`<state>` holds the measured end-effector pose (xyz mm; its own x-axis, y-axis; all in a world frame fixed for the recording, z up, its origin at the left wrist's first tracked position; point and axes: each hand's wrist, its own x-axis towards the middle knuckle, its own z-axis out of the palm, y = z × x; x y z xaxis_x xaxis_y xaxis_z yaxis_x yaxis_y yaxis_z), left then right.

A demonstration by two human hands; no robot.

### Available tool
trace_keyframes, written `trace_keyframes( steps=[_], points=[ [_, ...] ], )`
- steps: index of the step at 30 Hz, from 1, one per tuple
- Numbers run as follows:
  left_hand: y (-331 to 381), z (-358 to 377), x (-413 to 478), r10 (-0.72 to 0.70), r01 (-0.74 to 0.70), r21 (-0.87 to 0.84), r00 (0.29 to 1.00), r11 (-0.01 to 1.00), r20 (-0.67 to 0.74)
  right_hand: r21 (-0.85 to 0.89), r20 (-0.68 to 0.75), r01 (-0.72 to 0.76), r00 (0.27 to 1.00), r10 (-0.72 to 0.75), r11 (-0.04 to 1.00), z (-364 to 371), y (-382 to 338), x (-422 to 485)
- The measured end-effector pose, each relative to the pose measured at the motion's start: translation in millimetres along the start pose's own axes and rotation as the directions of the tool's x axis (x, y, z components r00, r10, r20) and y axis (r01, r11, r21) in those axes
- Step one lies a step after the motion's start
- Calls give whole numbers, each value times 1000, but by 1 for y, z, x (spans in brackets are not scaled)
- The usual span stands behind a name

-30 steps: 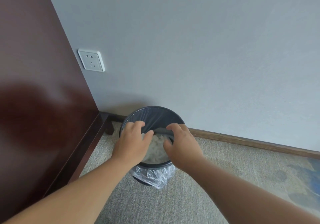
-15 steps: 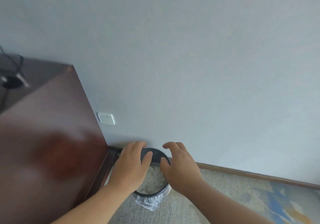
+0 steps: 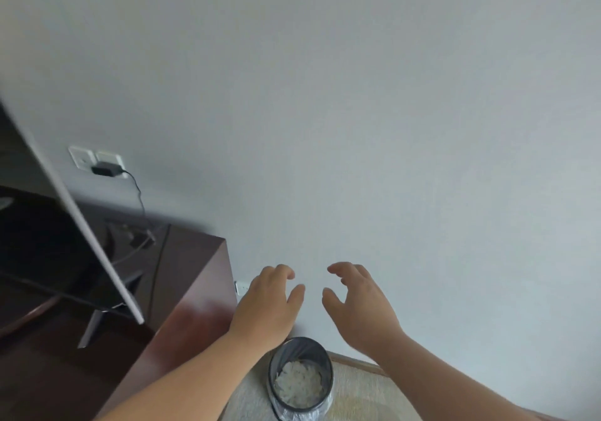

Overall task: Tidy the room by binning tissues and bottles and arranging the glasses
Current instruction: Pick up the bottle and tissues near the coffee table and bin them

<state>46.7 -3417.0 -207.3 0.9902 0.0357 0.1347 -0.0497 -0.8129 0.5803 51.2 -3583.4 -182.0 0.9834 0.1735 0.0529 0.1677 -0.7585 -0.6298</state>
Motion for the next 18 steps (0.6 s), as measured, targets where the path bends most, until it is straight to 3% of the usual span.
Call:
trace_keyframes(
  steps=[8, 18],
  points=[
    [27, -78, -5, 2, -1, 26, 999, 1000, -49, 32, -60, 79, 995, -77, 996, -40, -64, -9],
    [49, -116, -80, -185, 202, 41, 947, 979, -263, 61, 55, 308, 949, -312, 949, -56, -89, -37]
  ],
)
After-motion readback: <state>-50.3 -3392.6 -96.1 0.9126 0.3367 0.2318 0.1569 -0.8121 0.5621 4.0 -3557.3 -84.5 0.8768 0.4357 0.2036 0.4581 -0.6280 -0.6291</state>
